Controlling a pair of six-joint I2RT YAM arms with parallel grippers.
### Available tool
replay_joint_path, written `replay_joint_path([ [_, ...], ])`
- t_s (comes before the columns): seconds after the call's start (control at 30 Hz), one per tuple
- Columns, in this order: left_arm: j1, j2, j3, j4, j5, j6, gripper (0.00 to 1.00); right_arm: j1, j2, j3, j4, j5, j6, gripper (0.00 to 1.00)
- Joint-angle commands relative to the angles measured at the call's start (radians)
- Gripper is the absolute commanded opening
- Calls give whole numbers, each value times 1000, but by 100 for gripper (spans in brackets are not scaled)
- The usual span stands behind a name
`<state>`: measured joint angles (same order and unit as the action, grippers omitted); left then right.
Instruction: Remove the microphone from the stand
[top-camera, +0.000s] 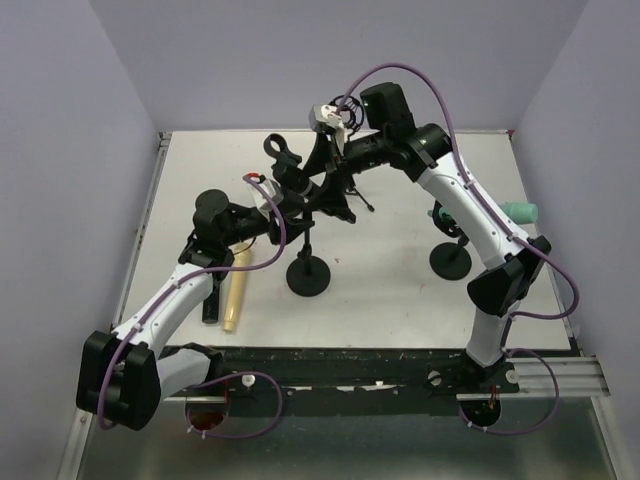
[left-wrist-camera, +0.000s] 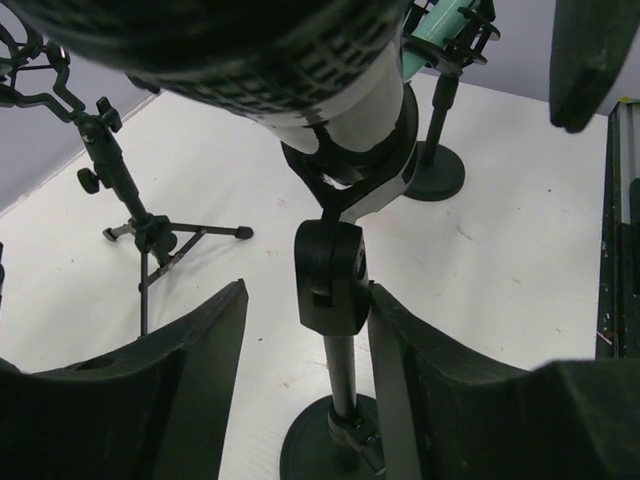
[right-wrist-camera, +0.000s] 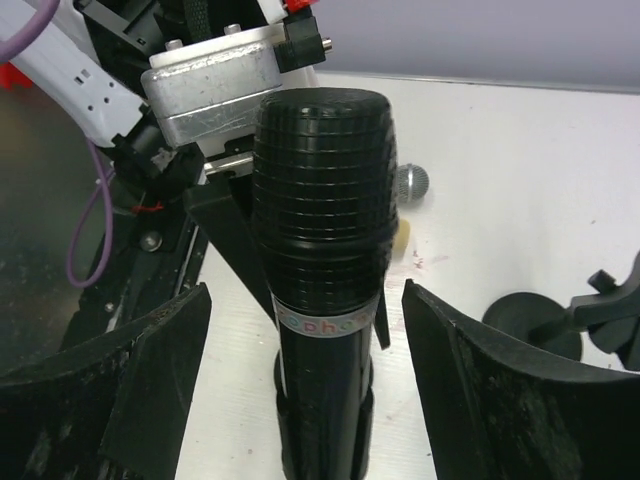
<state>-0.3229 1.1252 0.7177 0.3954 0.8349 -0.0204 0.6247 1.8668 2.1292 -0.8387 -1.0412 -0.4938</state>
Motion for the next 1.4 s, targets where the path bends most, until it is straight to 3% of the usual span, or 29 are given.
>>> replay_joint_path([
  [0.0,-15,7,-37,128,13,-24,55,33,2,-34,22,13,75,83],
  [0.17,-44,10,-49,157,4,-26,50,56,-21,-86,73,99,127,74],
  [0.27,-51,12,-52,148,0,-24,38,64,-38,-129,128,147,179,63],
  [0.43,-54,-13,-83,94,-14,0,29,64,-66,-134,148,214,212,30],
  [0.6,-54,-22,-100,24,9,45,10,64,-95,-109,154,254,231,1],
  [0.77,-53,-21,-112,-27,20,86,0,46,-120,-52,165,322,268,1],
  [1.03,-53,-16,-112,-84,26,137,0,-55,-147,122,179,388,348,1],
  [1.33,-50,-13,-72,-115,43,137,0,-98,-185,143,222,451,386,1],
  [1.37,-53,-15,-58,-116,47,128,9,-100,-189,135,228,451,391,1],
])
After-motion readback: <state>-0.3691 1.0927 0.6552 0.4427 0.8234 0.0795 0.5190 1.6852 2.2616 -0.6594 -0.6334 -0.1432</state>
